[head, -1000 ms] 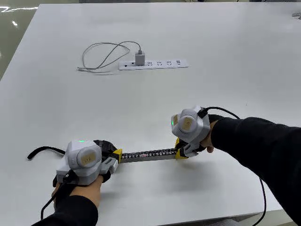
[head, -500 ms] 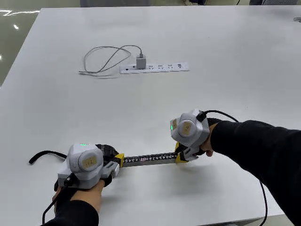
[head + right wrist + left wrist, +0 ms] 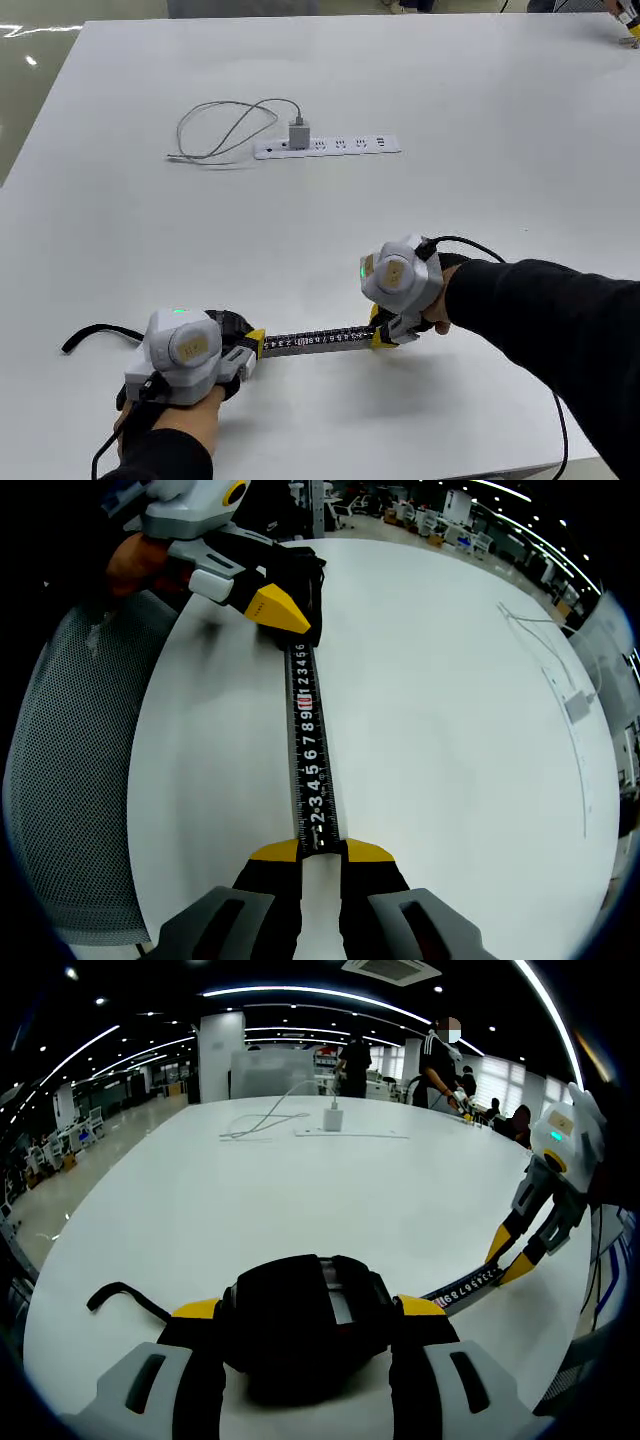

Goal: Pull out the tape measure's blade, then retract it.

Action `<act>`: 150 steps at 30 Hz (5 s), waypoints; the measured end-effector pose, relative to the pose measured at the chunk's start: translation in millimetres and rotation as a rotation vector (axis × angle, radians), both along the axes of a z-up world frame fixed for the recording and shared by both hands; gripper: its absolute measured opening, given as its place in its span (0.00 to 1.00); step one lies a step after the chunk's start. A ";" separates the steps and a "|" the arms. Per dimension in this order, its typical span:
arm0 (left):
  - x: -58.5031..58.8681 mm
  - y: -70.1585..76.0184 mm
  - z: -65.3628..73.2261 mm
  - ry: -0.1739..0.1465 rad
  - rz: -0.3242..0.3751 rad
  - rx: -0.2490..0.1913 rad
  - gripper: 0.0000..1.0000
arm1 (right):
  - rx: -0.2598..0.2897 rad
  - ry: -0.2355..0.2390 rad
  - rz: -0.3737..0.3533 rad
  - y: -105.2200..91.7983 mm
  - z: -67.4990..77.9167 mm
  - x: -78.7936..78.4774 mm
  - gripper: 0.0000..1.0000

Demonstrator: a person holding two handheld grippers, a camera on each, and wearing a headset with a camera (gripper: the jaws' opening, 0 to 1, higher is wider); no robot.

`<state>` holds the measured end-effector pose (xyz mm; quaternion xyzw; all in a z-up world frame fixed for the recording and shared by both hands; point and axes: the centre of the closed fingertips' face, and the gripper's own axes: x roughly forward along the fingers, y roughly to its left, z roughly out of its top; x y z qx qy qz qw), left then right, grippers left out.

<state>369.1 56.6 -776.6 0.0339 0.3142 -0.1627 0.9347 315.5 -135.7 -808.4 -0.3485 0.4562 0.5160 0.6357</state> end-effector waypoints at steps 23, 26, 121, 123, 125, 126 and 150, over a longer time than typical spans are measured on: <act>-0.1 0.7 0.1 0.003 -0.003 0.006 0.63 | -0.016 -0.010 -0.006 6.8 0.4 -0.1 0.10; -0.4 0.8 0.3 0.002 -0.003 0.006 0.62 | -0.014 -0.006 -0.011 7.0 0.3 0.6 0.10; -0.1 0.3 -0.6 -0.011 -0.017 0.014 0.62 | 0.067 -0.025 -0.022 39.6 0.2 7.6 0.10; 0.1 0.4 -0.6 -0.011 -0.015 0.013 0.62 | 0.068 -0.024 -0.025 40.2 0.3 7.7 0.10; 0.1 0.4 -0.5 -0.012 -0.015 0.010 0.62 | 0.069 -0.025 -0.027 40.8 0.5 7.9 0.10; 0.0 0.3 -0.4 -0.012 -0.015 0.010 0.62 | 0.070 -0.024 -0.029 41.1 0.4 8.1 0.10; -0.7 1.8 1.0 -0.021 -0.010 -0.031 0.62 | 0.106 -0.019 -0.045 51.3 0.7 10.5 0.10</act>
